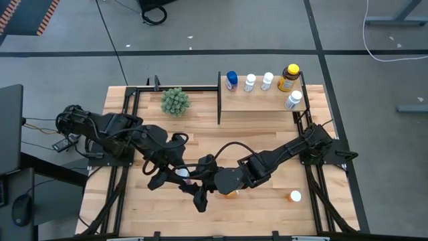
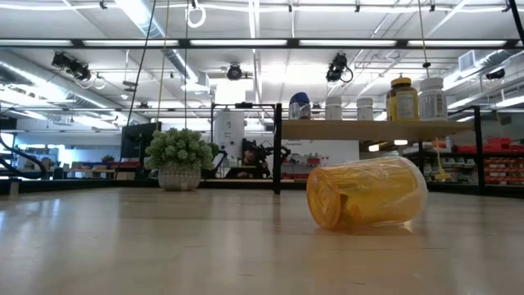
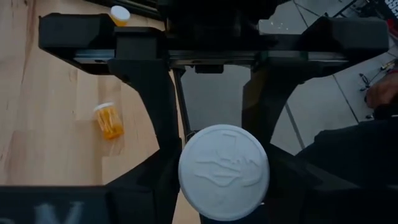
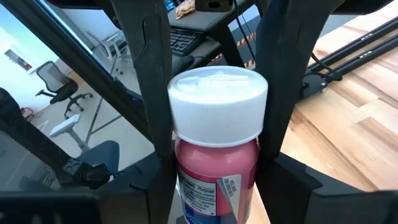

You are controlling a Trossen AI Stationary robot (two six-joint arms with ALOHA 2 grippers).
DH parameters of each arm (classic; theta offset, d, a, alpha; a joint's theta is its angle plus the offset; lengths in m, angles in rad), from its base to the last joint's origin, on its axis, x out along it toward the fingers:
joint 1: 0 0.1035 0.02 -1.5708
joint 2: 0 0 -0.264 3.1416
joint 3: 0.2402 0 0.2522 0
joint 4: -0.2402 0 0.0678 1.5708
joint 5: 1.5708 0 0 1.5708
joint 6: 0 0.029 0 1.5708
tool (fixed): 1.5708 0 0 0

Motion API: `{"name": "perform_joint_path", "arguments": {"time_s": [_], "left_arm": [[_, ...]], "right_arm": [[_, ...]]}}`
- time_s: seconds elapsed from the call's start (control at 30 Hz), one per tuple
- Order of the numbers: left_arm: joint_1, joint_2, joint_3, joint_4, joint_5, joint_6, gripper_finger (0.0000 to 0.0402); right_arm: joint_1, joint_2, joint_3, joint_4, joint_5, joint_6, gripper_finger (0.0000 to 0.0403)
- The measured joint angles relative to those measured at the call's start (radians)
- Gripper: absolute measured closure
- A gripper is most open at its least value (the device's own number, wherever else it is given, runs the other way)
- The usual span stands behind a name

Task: Pick and place medicine bottles onto shelf by color
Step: Put the pink medicine bottle on the shelf

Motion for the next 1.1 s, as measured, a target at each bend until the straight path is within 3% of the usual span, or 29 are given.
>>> {"name": "perform_joint_path", "arguments": {"time_s": [0.3,0.57,0.67,0.9,1.1], "left_arm": [[0.026,-0.008,-0.001,0.001,-0.005,0.008,0.0176],[0.154,-0.105,0.0,-0.1,-0.007,0.084,0.0166],[0.225,-0.156,0.001,-0.114,-0.007,0.111,0.017],[0.375,-0.217,0.001,-0.138,-0.011,0.193,0.0175],[0.475,-0.223,0.001,-0.165,-0.015,0.279,0.0179]], "right_arm": [[-0.001,0.0,0.0,-0.035,0.009,-0.015,0.0208],[0.005,0.001,0.0,-0.213,0.24,0.011,0.0209],[0.001,0.001,0.0,-0.279,0.377,0.055,0.0209],[-0.056,0.001,0.0,-0.547,0.696,0.362,0.0209],[-0.14,0.001,0.0,-0.935,0.793,0.7,0.0209]]}}
